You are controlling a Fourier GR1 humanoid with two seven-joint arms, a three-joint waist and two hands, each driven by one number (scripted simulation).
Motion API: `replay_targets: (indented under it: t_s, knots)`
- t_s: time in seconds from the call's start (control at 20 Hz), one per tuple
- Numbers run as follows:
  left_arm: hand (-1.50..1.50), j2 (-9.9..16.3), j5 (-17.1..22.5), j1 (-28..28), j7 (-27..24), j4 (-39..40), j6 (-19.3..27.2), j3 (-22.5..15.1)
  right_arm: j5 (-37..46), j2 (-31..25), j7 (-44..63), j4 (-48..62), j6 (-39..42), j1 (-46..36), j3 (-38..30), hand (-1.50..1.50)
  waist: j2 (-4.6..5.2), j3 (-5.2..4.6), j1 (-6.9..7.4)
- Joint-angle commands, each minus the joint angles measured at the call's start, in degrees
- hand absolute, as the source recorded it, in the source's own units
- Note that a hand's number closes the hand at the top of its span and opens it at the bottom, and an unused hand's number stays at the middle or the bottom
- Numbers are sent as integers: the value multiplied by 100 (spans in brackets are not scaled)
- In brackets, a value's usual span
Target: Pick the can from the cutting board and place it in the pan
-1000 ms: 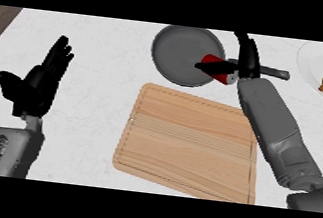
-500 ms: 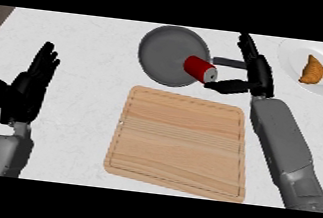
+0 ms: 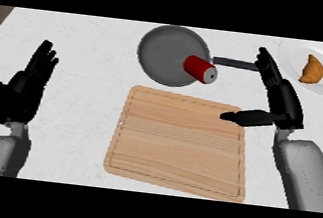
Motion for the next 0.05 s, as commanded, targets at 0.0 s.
replay_targets:
  t_s: [0.0]
  knots:
    - [0, -143, -68, 116, -6, -98, 46, -88, 108, -185, 1088, -1527, -94, 576, 143, -150, 33, 2, 95]
